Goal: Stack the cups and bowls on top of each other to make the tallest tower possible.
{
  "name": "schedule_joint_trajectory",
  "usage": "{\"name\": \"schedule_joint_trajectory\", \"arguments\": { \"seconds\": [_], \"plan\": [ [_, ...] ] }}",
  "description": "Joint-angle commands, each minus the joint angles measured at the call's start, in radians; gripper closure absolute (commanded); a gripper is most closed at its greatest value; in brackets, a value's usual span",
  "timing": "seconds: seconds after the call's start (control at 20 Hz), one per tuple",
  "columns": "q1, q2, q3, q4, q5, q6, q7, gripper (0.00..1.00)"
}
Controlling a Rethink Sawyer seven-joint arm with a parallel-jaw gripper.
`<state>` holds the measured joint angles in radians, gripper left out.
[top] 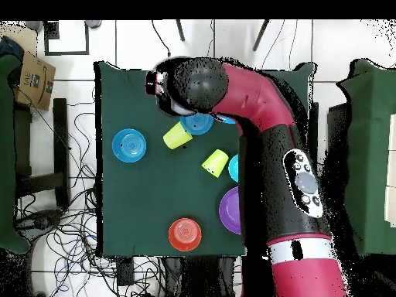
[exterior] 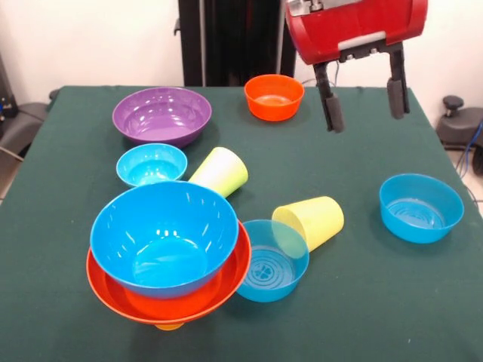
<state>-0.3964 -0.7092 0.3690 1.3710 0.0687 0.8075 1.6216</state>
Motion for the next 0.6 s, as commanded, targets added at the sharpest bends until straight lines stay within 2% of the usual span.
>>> {"name": "schedule_joint_trajectory", "arguments": {
  "seconds": [0.05, 0.25, 0.6],
  "plan": [
    [0.015, -0.057, -0.045, 0.132, -0.132, 0.063, -0.040, 0.00],
    [0.030, -0.092, -0.102, 0.142, -0.175, 0.068, 0.019, 0.00],
    [-0.046, -0.090, -0.034, 0.217, -0.152, 0.028, -0.053, 0.00]
  ]
}}
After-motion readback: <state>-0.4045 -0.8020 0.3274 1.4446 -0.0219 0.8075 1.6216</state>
